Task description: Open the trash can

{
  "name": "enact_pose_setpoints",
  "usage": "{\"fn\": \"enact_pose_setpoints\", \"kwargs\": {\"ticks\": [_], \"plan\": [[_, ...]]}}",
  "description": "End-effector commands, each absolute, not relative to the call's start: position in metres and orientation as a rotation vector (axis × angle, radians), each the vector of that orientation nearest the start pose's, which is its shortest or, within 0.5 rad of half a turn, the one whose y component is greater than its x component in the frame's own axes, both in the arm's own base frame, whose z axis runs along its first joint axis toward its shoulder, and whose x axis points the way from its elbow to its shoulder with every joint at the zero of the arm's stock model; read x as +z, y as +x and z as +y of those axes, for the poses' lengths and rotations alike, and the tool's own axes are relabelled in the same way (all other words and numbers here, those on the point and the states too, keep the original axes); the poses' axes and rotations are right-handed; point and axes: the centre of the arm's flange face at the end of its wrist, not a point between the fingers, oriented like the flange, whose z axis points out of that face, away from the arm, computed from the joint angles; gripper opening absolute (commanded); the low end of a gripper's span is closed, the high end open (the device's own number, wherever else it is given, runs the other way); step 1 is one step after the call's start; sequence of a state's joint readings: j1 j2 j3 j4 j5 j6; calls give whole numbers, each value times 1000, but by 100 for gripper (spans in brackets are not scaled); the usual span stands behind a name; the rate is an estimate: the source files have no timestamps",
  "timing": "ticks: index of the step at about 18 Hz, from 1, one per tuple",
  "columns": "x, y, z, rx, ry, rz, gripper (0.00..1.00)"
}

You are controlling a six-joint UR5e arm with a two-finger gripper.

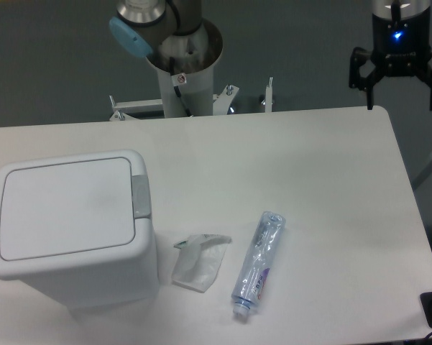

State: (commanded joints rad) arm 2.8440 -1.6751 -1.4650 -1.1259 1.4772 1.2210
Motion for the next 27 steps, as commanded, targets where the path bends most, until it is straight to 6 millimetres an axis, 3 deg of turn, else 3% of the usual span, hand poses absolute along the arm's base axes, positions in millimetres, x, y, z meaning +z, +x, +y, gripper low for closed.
{"fn": "enact_pose_setpoints", "kwargs": {"ticks": [6,10,12,16,19,21,24,27], "plan": [[539,-500,304,566,-2852,-44,100],[536,-493,315,516,-2797,-314,100],[538,-482,340,521,-2731,-414,100],[543,-439,399,409,-2615,-624,100],[537,-405,434,228,-2510,-825,100],[534,-375,468,-9,-2418,-882,100],[529,-366,479,-152,-2364,-927,100],[514,-338,506,-202,-2407,-884,100]]}}
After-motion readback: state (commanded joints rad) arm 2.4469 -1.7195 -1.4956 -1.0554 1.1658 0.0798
